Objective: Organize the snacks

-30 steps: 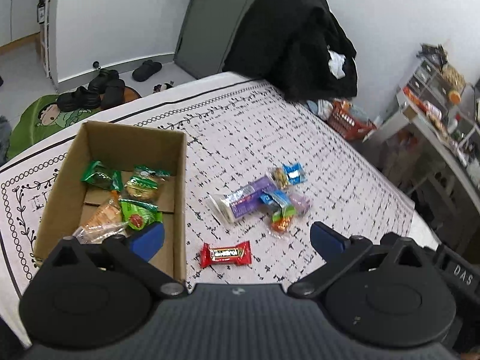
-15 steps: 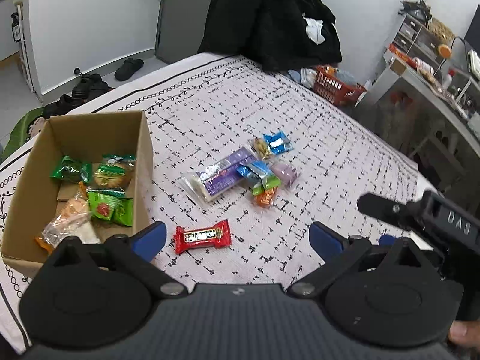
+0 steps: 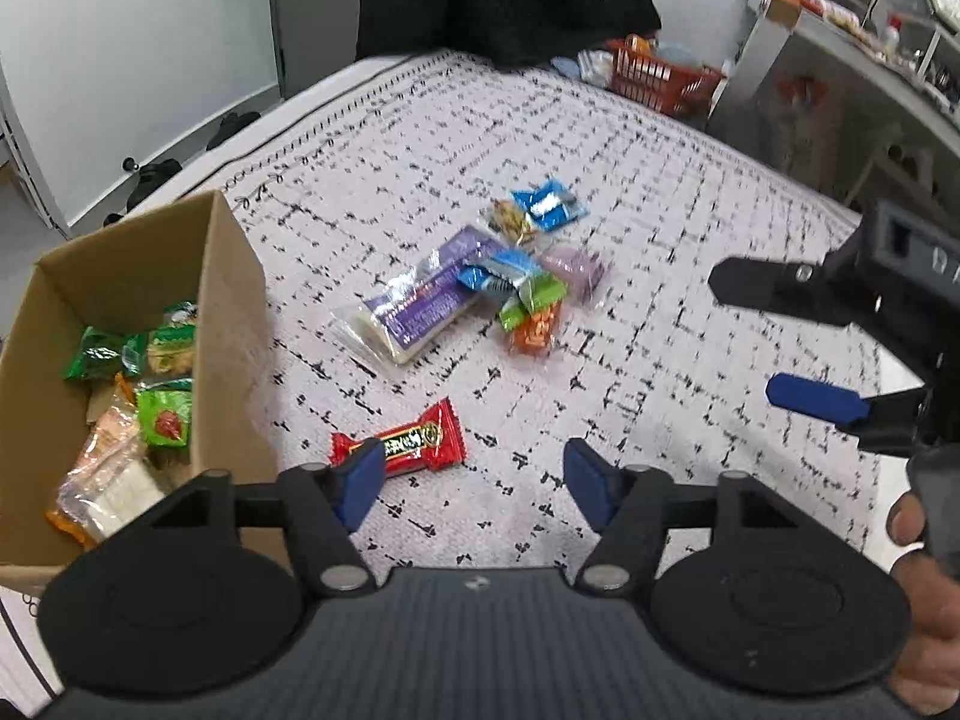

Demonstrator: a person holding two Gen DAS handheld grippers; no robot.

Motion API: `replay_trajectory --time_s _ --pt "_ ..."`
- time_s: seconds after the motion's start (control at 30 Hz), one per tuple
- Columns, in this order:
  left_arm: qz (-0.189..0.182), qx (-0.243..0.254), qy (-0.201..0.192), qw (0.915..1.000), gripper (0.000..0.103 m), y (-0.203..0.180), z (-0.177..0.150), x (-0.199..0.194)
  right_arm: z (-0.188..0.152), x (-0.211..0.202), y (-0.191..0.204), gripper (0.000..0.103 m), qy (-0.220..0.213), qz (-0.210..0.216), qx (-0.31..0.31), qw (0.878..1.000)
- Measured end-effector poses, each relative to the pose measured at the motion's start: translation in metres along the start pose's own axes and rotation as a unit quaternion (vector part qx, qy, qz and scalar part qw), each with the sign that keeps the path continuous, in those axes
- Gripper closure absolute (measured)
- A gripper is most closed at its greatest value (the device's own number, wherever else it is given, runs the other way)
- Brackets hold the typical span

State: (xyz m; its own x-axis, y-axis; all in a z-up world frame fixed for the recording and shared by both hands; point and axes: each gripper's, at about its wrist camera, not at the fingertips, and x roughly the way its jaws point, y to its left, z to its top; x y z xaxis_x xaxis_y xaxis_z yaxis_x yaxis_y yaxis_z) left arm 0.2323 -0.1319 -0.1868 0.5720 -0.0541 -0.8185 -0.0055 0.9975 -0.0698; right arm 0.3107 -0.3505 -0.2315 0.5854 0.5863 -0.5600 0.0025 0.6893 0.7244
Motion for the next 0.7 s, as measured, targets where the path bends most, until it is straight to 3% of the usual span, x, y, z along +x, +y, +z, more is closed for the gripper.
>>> replay_trajectory --time_s 0.17,0.7 --pt "0.023 0.004 0.015 0.9996 0.056 -0.003 -0.002 0.017 0.004 0.008 -0.007 0.006 0.011 0.004 0.005 1.0" --pt "0.085 0.037 0.034 0.9951 0.056 -0.007 0.002 0.064 0.012 0.039 -0.014 0.01 0.042 -0.001 -0.006 0.999"
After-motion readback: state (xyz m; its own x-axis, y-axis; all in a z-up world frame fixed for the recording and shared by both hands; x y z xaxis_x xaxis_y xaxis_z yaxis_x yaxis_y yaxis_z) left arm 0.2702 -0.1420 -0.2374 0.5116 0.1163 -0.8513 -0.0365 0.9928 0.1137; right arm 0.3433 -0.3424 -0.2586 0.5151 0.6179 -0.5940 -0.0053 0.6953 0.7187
